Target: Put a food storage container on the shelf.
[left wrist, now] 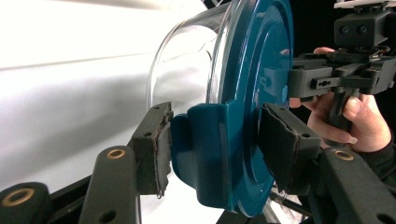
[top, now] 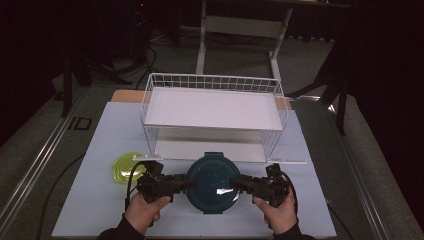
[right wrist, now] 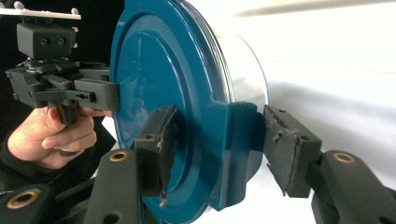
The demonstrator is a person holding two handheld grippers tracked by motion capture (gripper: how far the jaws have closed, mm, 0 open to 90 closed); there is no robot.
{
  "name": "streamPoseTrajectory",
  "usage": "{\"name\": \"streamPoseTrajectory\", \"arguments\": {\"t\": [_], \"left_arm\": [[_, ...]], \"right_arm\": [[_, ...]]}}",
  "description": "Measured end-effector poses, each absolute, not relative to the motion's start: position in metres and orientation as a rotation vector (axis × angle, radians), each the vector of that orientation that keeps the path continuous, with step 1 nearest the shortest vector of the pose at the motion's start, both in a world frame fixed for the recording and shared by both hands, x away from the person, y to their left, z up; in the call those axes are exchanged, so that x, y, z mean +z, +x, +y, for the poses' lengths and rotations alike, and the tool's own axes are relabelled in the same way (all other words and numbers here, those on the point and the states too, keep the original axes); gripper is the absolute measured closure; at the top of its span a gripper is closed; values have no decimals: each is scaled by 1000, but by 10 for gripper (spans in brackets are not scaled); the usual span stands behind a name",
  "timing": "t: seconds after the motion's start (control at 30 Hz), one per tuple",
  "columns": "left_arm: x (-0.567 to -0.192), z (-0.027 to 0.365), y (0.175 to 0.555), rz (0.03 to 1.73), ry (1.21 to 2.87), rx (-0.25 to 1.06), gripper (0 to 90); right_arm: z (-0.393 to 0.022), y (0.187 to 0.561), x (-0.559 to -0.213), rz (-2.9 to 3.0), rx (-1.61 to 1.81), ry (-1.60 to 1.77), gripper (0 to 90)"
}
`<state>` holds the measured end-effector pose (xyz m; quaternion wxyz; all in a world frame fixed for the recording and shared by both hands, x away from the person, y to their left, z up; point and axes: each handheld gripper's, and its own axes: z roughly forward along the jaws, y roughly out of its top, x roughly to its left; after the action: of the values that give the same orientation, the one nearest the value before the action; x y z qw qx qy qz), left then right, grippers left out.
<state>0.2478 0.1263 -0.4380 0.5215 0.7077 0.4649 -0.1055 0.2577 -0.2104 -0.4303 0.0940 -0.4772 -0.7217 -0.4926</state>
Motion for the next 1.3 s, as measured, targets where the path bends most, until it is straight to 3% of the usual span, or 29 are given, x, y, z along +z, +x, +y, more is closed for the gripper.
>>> {"name": "streamPoseTrajectory", "arguments": {"t": [0.67,1.3], "left_arm": [[-362,130,288,1050,1616,-209,488],[-329,126,346,1074,1606,-162,480]], "right_arm": [[-210,292,-346,-2168,-1602,-1414,457],[-211,350,-320,-2102,-1599,-1472,453]]}}
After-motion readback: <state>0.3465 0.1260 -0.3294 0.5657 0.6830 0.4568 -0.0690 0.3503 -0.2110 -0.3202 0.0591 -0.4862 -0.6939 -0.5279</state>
